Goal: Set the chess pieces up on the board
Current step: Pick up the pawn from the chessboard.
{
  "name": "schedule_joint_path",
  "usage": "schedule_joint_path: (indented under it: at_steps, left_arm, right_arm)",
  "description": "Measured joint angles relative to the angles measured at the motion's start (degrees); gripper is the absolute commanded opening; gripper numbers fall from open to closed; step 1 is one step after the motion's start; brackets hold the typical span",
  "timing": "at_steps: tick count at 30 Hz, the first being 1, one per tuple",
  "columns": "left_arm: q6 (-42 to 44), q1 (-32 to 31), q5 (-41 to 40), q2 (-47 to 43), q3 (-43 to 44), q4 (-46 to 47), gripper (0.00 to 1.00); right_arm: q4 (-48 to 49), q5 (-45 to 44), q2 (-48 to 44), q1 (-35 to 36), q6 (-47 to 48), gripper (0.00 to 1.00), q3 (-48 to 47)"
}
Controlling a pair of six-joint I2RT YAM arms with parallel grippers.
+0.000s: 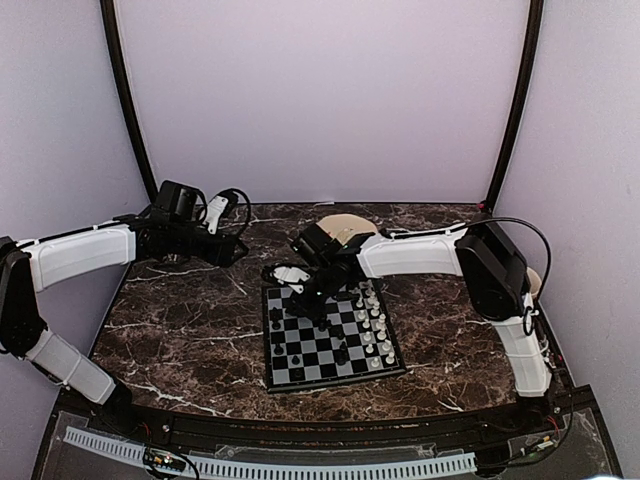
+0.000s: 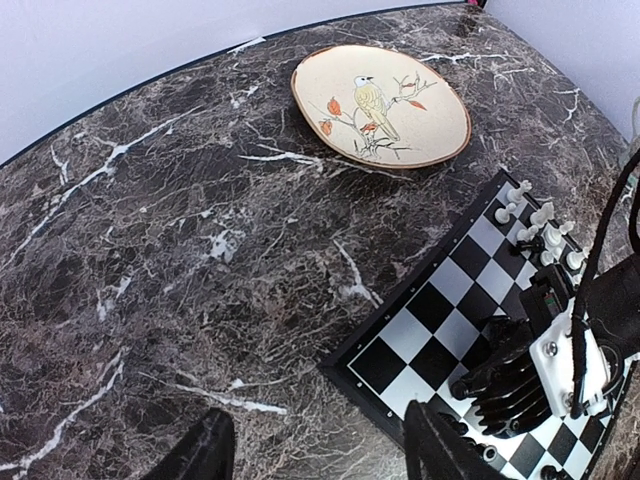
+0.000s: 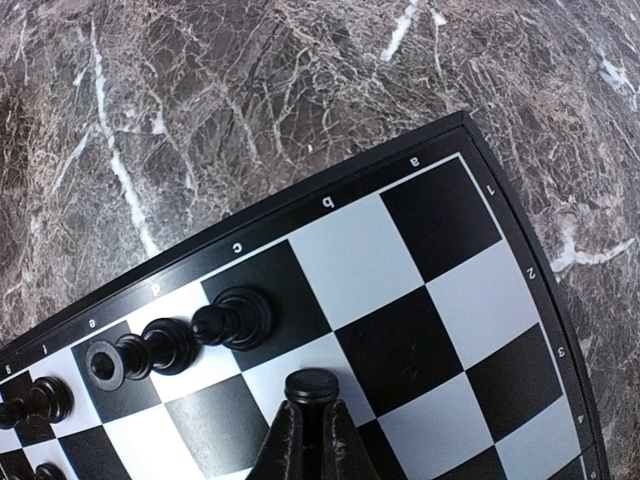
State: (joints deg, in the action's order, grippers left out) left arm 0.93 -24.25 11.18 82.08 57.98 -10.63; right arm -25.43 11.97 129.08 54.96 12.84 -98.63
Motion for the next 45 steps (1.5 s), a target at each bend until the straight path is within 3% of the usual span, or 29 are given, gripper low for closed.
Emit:
schedule_joint_path:
  at_steps: [9, 16, 20, 27, 37, 45]
  left_arm:
    - [2.1, 0.0, 6.1, -1.5, -1.3, 1.7, 0.58]
    - [7.2, -1.6, 14.8, -17.5, -16.6, 14.0, 0.61]
    - [12.8, -4.5, 17.7, -23.1, -20.9, 17.1, 0.59]
    - [24.2, -13.7, 14.1, -22.2, -19.2, 14.4, 0.57]
    - [25.8, -13.8, 1.3, -30.6, -23.5, 18.9, 0.60]
    - [25.4, -13.4, -9.1, -30.9, -23.6, 20.6, 0.60]
  right_arm:
    - [-1.7, 4.1, -1.1, -1.7, 0.0, 0.03, 0.7]
    - [-5.4, 12.5, -6.5, -4.6, 0.5, 0.04, 1.0]
    - [-7.6, 16.9, -9.4, -5.5, 1.5, 0.04, 0.8]
    - [-16.5, 20.3, -8.1, -5.5, 2.1, 0.05, -5.2]
    - [-31.7, 9.4, -5.1, -3.2, 10.8, 0.04, -15.6]
    - [-37.0, -7.1, -4.0, 6.4, 21.0, 0.04, -16.2]
